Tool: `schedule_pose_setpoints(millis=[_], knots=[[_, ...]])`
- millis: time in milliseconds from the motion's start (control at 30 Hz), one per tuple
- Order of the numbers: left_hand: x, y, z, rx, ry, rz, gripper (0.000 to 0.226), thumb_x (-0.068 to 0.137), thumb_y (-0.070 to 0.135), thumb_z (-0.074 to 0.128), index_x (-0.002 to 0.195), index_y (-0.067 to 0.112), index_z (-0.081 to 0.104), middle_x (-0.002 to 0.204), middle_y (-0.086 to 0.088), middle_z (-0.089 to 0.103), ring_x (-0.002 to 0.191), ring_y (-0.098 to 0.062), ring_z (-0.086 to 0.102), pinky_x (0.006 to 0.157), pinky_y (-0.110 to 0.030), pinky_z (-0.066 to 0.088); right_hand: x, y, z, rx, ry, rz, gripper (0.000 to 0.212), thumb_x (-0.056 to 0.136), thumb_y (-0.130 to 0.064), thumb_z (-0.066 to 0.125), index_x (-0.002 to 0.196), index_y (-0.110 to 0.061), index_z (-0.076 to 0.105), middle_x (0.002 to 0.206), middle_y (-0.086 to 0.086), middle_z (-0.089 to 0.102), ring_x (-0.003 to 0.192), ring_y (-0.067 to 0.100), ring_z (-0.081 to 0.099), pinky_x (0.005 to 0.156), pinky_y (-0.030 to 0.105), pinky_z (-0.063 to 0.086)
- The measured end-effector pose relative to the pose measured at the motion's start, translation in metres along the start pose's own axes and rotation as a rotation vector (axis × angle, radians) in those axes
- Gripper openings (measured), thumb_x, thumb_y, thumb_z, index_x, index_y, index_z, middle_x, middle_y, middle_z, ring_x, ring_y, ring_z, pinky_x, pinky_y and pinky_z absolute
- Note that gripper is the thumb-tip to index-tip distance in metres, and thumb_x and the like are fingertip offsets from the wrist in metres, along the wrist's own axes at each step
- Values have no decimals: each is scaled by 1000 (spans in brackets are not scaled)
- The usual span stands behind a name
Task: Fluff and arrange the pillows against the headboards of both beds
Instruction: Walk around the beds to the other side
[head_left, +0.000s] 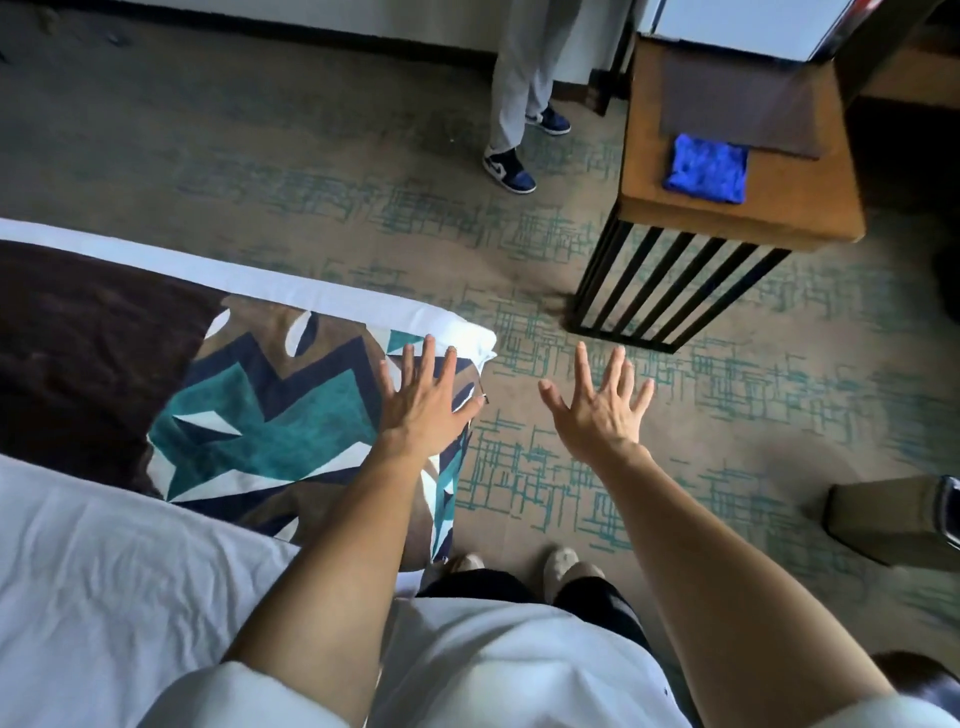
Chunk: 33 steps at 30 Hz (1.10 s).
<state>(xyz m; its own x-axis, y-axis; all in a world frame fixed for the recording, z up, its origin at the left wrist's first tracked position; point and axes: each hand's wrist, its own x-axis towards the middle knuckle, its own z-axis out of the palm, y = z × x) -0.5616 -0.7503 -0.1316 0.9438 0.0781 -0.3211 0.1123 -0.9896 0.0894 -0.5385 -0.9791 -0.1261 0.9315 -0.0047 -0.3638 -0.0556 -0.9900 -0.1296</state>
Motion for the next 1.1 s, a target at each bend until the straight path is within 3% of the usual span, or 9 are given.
schedule_pose_setpoints(millis=[267,633,1100], knots=[[71,36,-4,27,-39,-16,85,96,74,23,163,25,4,171,-8,-9,157,-36,-6,122,-64,3,81,37,-18,-31,-22,8,84,93,-78,9,161,-33,-9,166,22,-14,155,37,-6,119,61,-9],[157,101,-32,-83,-19,-192,85,97,73,26,163,26,4,171,-6,-12,157,-32,-8,121,-62,-3,209,92,-82,-91,-26,-90,83,94,-77,10,161,-32,-6,166,23,-14,155,37,-7,119,60,-9],[248,90,-48,-161,-31,-322,90,94,76,29,164,25,6,171,-6,-10,157,-32,-9,122,-65,2,321,47,-105,-113,-99,-234,82,95,-76,12,161,-31,-9,166,24,-14,155,38,-7,120,61,-8]])
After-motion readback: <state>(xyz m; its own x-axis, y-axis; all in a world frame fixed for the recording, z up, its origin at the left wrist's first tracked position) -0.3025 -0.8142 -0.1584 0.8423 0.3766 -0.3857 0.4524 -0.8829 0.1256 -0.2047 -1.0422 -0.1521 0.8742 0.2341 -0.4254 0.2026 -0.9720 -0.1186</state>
